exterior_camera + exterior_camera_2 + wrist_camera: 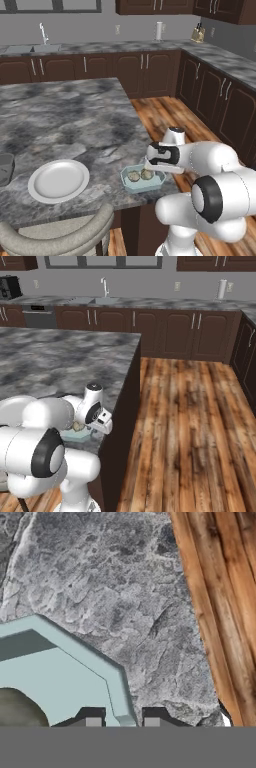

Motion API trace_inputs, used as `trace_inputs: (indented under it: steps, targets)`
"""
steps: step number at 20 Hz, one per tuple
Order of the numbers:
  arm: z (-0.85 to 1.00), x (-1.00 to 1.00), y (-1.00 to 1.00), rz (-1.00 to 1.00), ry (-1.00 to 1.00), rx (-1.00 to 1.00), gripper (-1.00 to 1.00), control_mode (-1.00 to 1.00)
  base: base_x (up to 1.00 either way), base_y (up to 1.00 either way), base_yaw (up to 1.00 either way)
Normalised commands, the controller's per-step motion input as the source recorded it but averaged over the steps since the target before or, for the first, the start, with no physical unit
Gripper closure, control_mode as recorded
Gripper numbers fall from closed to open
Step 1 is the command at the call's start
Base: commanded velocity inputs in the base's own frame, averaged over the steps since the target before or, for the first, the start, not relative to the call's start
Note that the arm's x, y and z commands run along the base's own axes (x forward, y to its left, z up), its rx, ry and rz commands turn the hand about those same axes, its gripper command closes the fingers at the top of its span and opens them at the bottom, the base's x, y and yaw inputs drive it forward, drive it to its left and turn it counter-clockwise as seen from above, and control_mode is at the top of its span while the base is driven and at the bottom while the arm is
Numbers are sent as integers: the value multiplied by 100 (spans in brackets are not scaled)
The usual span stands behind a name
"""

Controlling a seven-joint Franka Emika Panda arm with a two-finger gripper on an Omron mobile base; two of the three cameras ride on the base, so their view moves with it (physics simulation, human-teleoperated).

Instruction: Place two dumplings into each of the tupperware containers and then place the containers in the fridge.

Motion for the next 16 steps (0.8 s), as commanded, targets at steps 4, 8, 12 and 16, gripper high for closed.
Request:
trace_inputs:
  steps: [4, 8, 12, 16]
  targets:
    - [76, -20, -52, -2, 0, 7, 100, -100, 0, 0, 0]
    - [87, -26, -46, -6, 0, 7, 100, -100, 0, 0, 0]
    - [82, -42, -16, -17, 0, 1, 100, -100, 0, 0, 0]
    - [91, -28, 0, -16, 0, 0, 100, -100, 0, 0, 0]
